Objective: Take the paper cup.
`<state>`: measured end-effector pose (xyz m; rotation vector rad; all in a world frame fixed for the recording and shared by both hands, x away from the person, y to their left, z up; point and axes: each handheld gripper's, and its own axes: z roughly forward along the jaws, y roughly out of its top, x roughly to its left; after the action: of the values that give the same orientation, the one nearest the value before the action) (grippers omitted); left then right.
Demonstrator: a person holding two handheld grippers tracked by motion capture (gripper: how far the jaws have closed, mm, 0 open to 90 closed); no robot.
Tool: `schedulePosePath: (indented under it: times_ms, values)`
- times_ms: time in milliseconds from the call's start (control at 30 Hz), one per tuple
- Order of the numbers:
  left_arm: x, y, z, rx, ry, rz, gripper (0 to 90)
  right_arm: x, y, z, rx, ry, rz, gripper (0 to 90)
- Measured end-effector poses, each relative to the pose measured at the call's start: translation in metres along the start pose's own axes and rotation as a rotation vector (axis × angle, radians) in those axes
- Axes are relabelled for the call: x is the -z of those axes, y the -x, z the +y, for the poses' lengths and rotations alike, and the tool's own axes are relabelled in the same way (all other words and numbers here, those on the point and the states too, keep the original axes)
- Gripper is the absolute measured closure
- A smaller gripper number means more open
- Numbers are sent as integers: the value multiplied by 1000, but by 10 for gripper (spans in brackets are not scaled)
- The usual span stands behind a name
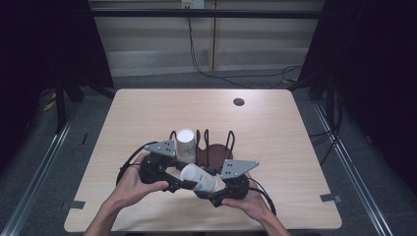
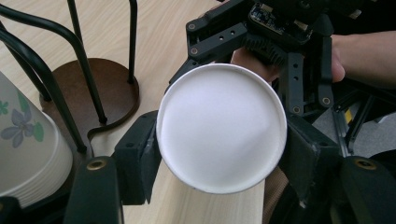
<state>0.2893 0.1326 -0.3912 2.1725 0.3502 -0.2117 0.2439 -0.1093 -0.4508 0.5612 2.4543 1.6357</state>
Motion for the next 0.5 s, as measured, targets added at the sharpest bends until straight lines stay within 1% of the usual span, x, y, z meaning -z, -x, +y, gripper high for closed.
schedulePosePath:
  times_ms: [33, 100, 133, 167, 233, 267, 300, 367, 400, 433, 467, 500]
  values:
    - [-1, 1, 0, -7, 0, 7, 350, 0, 0, 0, -5, -9, 1, 290]
    - [-1, 0, 0, -16, 9, 6, 349, 2, 2, 1, -12, -15, 5, 293]
    - [0, -1, 0, -16, 10, 8, 348, 2, 2, 1, -13, -16, 5, 295]
    - [1, -2, 0, -6, 24, 3, 347, 2, 2, 2, -17, -17, 1, 297]
    - [3, -2, -1, 0, 39, -4, 345, 3, 3, 5, -22, -12, 1, 300]
    - [3, -2, -1, -3, 40, 7, 345, 3, 4, 6, -18, -14, 3, 301]
    - [3, -2, -1, -4, 38, 4, 333, 3, 4, 6, -16, -21, -1, 302]
    - [5, -3, -1, -2, 34, 0, 267, 5, 6, 6, -24, -23, -6, 305]
    - [6, -3, 0, -5, 34, 11, 261, 6, 7, 6, -28, -25, -7, 306]
    - [7, -3, 0, -3, 34, 32, 250, 6, 8, 6, -28, -26, -9, 307]
    - [7, -3, 0, 2, 47, 36, 233, 7, 8, 6, -29, -30, -12, 307]
    - [7, -4, 0, 0, 44, 33, 221, 8, 9, 6, -30, -31, -15, 306]
